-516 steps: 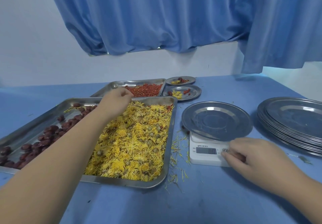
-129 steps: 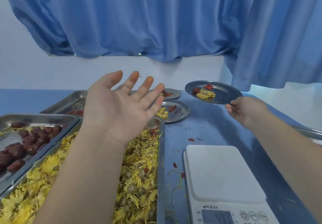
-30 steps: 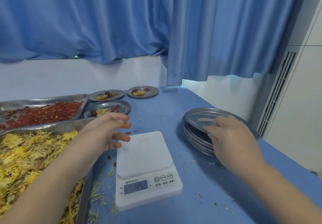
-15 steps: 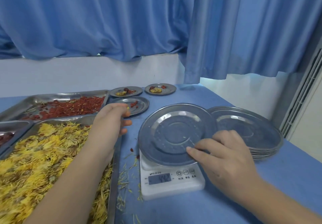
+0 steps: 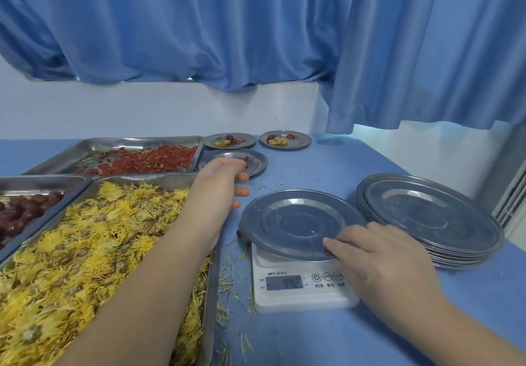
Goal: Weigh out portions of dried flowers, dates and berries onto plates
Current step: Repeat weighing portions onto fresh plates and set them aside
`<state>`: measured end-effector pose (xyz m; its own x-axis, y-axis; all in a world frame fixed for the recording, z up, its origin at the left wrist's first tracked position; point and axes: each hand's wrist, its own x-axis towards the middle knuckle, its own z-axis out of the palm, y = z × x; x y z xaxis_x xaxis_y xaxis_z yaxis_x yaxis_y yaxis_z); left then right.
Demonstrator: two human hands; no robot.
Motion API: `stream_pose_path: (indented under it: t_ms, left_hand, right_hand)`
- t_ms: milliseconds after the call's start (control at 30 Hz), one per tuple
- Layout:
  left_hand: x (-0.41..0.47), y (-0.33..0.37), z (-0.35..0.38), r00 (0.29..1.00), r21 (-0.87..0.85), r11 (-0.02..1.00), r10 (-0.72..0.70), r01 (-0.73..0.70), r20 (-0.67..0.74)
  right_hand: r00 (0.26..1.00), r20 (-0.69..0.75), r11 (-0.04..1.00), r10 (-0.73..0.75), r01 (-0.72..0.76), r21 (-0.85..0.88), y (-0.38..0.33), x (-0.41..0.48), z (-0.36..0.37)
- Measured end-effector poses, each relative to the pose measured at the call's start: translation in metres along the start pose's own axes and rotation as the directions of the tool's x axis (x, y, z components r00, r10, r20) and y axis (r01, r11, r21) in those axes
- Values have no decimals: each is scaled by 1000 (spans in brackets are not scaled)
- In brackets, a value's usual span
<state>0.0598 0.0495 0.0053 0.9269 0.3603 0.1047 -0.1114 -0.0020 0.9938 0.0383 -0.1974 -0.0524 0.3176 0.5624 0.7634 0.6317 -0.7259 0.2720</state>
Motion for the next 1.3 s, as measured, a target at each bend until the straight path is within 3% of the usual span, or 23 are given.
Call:
stream_pose_path:
  t_ms: [400, 667, 800, 933, 1033, 1300]
  left_hand:
    - [-1, 4, 2, 1000, -1, 1000, -24, 24, -15]
    - [-1, 5, 2, 999, 14, 999, -30, 30, -28]
    - [-1, 3, 1, 999, 35, 999, -23, 24, -34]
    - [-1, 4, 2, 999, 44, 999, -23, 24, -32]
    - [-3, 5, 5, 999, 61, 998, -30, 31, -26]
    - [-4, 6, 5, 1000, 90, 996, -12, 13, -19]
  right_hand:
    - [928, 310, 973, 208, -230, 35, -13, 5, -7]
    - [906, 364, 904, 218, -328, 274, -9, 3, -18]
    - [881, 455, 857, 131, -332, 395, 7, 1, -36]
    - [748, 661, 884, 66, -351, 310, 20, -2, -40]
    - [682, 729, 892, 56, -363, 271, 23, -6, -37]
    - [660, 749, 907, 63, -351, 232, 14, -7, -37]
